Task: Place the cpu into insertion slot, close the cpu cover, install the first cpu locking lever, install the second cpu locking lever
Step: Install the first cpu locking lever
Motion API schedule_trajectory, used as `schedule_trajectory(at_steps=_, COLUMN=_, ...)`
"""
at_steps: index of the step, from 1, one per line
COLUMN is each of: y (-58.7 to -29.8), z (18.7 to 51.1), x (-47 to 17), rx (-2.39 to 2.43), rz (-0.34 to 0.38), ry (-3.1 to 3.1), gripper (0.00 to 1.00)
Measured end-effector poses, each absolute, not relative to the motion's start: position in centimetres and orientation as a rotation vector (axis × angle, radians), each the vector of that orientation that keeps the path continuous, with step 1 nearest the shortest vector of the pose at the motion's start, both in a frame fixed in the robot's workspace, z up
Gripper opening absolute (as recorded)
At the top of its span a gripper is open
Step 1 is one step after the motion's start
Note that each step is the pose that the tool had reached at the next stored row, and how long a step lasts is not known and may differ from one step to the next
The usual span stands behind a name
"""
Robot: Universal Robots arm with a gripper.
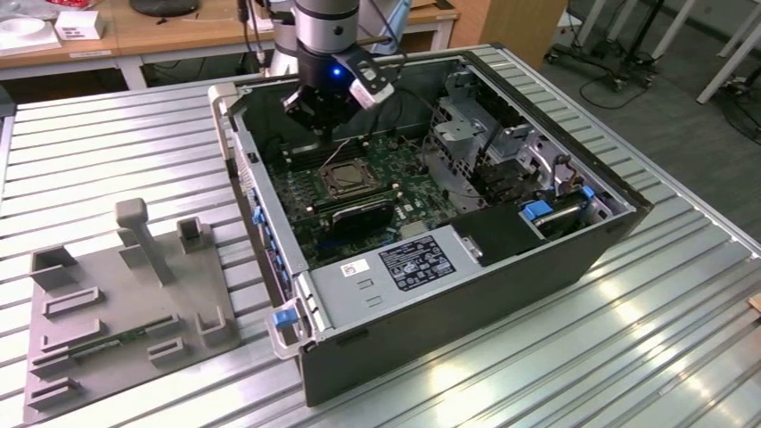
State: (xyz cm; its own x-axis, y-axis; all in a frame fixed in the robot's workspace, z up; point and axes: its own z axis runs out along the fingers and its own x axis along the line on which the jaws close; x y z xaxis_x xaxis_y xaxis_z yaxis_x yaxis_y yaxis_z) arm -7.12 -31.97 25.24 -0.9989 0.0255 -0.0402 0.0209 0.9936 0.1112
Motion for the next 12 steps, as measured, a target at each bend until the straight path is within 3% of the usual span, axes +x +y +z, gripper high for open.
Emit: schedule_trajectory(at_steps=12, y=-31.67, z=24.48, x=-6.43, rx=0.042, rz=0.172, ry=3.095, gripper=0.11)
